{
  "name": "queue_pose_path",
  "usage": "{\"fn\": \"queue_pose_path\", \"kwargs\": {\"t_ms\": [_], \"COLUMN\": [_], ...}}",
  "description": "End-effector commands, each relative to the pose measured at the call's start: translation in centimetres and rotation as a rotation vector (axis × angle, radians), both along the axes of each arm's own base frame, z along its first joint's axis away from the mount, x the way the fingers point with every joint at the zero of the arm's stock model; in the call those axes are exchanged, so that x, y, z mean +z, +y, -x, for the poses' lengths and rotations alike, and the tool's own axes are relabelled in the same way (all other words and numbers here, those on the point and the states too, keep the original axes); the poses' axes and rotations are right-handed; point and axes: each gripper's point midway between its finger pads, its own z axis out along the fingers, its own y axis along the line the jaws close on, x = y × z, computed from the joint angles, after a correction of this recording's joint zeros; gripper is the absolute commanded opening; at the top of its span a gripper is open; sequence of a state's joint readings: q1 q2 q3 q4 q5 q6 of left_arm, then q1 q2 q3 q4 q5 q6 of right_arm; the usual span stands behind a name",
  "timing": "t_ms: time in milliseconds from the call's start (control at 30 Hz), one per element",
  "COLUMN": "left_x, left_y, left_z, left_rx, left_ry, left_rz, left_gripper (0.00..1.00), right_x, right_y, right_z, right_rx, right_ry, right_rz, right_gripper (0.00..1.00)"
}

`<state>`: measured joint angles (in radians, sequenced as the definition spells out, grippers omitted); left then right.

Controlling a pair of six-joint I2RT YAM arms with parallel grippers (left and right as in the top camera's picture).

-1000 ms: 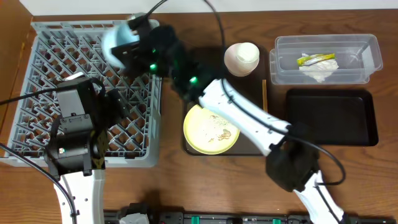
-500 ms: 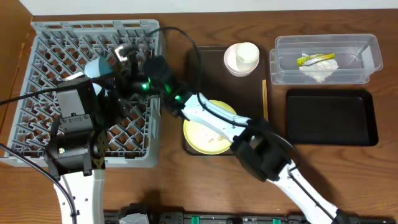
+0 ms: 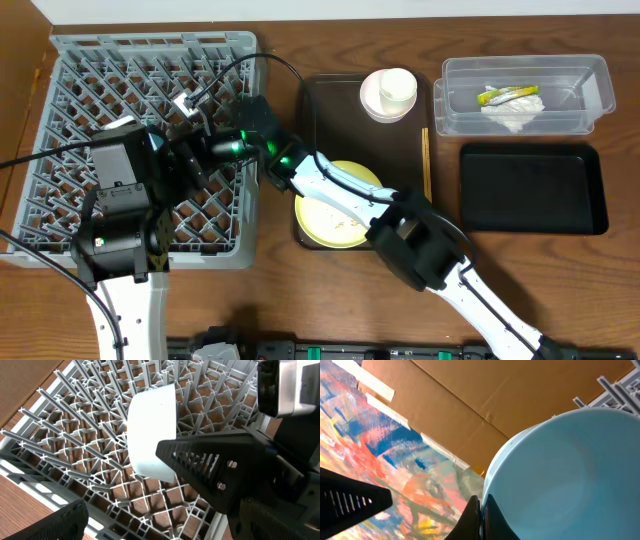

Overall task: Sort waste into correct bins and load items into the dishwasher
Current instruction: 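Carry the blue bowl to the dish rack and set it in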

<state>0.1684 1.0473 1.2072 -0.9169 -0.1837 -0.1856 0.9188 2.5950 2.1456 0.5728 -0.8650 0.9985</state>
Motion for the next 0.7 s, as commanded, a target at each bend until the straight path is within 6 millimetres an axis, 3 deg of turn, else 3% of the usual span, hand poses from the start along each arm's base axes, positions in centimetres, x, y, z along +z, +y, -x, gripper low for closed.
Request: {"fn": "queue_pose_path", "kwargs": {"t_ms": [0, 133, 367, 667], "left_x": [0.9, 0.9, 0.9, 0.9], "left_y": [0.3, 0.3, 0.3, 0.3], "left_z": [-0.1, -0.1, -0.1, -0.1], "left_rx": [0.019, 0.019, 0.019, 0.019], "left_ry": [-0.022, -0.022, -0.022, -0.022], "left_rz": [-0.003, -0.003, -0.003, -0.003], "left_gripper": [0.98, 0.98, 0.98, 0.98], "right_x": [-2.7, -4.2, -6.0, -3.5], "right_y": [0.7, 0.5, -0.7, -3.5], "right_z": [0.8, -1.0, -4.4, -8.6], "right_rx": [0.031, -0.031, -0.132, -0.242], "right_ry": [0.013, 0.078, 0.096, 0.011], "right_rz": [0.031, 0.079, 0.153, 0.242], "right_gripper": [0.01, 0.02, 0.14, 0.11]}}
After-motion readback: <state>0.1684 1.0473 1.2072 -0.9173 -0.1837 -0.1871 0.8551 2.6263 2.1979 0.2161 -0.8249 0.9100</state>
